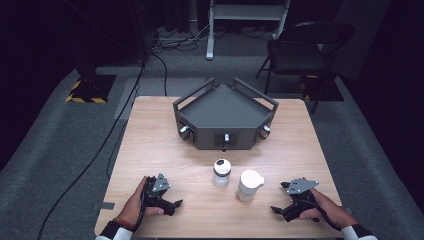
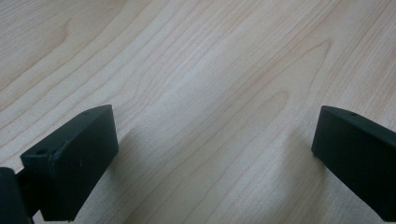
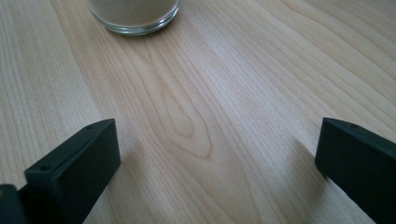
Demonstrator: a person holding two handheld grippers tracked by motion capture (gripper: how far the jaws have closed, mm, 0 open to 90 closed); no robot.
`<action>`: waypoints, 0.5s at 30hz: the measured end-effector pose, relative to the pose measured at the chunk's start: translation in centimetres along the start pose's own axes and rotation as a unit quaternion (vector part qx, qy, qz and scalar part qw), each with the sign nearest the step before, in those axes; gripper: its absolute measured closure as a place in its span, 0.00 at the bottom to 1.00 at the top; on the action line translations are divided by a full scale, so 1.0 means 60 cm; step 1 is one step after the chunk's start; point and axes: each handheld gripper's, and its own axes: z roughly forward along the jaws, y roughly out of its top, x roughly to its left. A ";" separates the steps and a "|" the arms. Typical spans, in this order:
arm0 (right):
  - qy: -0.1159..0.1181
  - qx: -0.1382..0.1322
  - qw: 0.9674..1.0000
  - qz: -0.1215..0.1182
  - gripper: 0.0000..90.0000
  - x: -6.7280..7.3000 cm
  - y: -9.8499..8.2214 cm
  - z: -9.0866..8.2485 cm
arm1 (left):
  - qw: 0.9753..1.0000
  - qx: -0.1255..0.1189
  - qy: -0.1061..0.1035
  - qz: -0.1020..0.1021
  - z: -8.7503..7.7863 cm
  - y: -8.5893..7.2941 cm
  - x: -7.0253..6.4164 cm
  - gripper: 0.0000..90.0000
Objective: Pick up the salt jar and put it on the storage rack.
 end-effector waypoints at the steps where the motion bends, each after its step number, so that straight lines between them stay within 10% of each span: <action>1: 0.000 0.000 1.000 0.000 0.00 0.000 0.000 0.000 | 1.000 0.000 0.000 0.000 0.000 0.000 0.000 0.00; 15: 0.001 0.000 1.000 -0.001 0.00 0.000 0.000 -0.001 | 1.000 0.000 -0.001 0.001 -0.001 -0.001 0.001 0.00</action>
